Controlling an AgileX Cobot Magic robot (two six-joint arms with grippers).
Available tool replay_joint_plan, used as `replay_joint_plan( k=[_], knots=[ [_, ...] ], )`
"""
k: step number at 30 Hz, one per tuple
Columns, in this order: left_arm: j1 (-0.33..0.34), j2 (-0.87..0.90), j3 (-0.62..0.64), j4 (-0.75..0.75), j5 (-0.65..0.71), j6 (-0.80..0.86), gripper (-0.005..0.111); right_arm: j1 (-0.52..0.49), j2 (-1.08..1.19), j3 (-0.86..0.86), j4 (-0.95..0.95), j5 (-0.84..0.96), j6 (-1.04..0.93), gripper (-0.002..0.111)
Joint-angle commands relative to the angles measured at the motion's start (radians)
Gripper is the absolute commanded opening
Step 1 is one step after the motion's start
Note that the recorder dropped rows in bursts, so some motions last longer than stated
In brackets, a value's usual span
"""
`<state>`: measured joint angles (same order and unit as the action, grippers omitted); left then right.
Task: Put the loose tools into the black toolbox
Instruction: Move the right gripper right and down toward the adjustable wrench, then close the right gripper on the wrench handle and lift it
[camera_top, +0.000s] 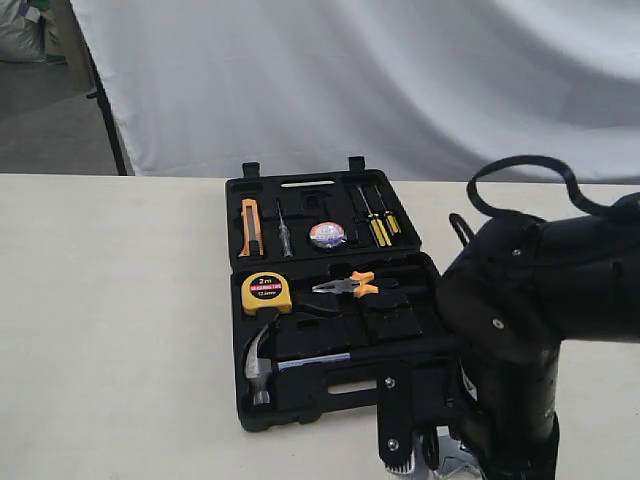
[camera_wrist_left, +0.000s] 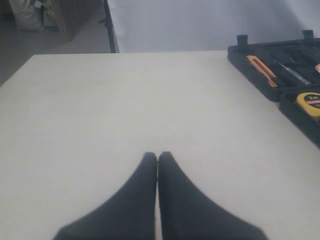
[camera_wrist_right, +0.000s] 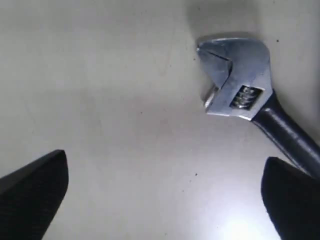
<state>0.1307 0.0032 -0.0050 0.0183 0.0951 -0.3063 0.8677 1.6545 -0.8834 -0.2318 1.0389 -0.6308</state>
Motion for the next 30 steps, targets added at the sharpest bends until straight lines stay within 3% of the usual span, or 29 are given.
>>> replay_joint_plan(
  k=[1,12,19,23,25,30],
  knots=[
    [0.025,-0.003,-0.003,0.004,-0.007,-0.005,0.001,-0.006,0.038,0.017,-0.051,-0.119,-0.02,0.097],
    [0.025,-0.003,-0.003,0.004,-0.007,-0.005,0.001,-0.036,0.12,0.017,-0.043,-0.24,-0.05,0.097],
    [0.025,-0.003,-0.003,0.004,-0.007,-0.005,0.001,-0.121,0.154,0.017,0.15,-0.272,-0.259,0.097],
    [0.025,-0.003,-0.003,0.004,-0.007,-0.005,0.001,-0.121,0.18,0.017,0.182,-0.267,-0.302,0.096],
    [0.025,-0.003,-0.003,0.004,-0.007,-0.005,0.001,-0.121,0.19,0.017,0.199,-0.267,-0.314,0.088],
    [0.025,-0.003,-0.003,0.004,-0.007,-0.005,0.001,-0.121,0.193,0.017,0.232,-0.271,-0.312,0.046]
  ],
)
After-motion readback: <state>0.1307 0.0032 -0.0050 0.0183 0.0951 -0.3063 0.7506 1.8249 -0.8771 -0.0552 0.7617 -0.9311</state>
